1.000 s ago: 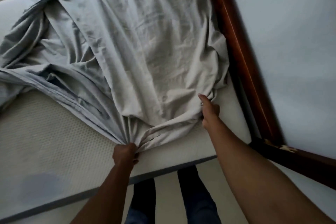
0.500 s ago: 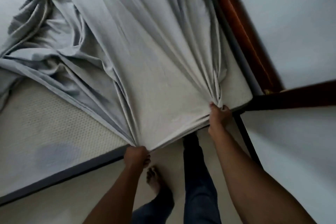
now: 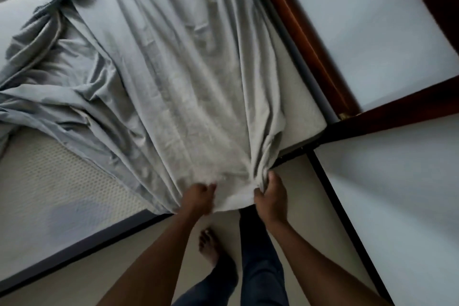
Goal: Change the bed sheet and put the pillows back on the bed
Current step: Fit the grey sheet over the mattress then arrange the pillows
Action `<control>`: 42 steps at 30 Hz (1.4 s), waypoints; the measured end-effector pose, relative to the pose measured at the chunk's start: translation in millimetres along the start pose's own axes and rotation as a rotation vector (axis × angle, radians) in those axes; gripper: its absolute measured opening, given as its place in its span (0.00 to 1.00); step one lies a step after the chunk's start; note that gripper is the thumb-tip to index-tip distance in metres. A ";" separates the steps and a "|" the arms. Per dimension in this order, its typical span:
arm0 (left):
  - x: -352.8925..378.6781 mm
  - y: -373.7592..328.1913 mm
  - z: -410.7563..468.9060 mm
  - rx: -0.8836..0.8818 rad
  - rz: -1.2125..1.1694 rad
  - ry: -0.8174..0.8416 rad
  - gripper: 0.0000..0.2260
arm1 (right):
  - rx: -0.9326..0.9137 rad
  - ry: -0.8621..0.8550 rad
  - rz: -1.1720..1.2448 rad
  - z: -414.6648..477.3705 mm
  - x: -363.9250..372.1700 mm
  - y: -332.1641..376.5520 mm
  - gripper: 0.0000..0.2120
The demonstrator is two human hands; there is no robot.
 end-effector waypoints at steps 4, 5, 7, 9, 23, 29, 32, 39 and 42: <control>-4.5 -105.0 8.6 0.306 -0.047 0.014 0.22 | -0.226 0.331 0.134 7.8 21.1 45.1 0.24; -4.5 -121.5 12.4 0.377 0.073 -0.013 0.17 | -0.203 0.349 0.221 14.4 18.6 54.0 0.18; -6.1 -139.5 19.5 0.480 0.223 -0.100 0.09 | -0.032 0.249 0.453 38.8 6.9 64.1 0.09; -3.7 -142.7 21.0 0.510 0.282 -0.065 0.05 | 0.250 0.055 0.599 73.8 -4.9 57.5 0.10; 4.8 -135.2 16.3 0.298 0.370 0.687 0.02 | 0.303 0.624 0.358 154.1 -49.6 41.9 0.31; 57.1 -196.1 -2.4 0.310 0.500 0.742 0.14 | 0.399 -0.402 0.553 152.9 -142.4 -31.0 0.09; 120.6 -221.0 -8.6 0.490 0.724 0.677 0.08 | 0.554 -0.574 0.408 154.6 -149.4 -80.7 0.12; 186.5 -173.0 -2.6 0.522 0.884 0.691 0.29 | 0.715 -0.685 0.684 159.8 -145.4 -103.5 0.17; 165.4 -157.7 8.1 0.569 0.868 0.514 0.20 | 0.666 -0.705 0.529 145.1 -137.1 -95.2 0.15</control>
Point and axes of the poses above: each hand's wrist, its own z-axis towards the middle knuckle, its own x-axis out of the palm, y = z × x, the point moved 4 cm from there along z, towards the middle knuckle
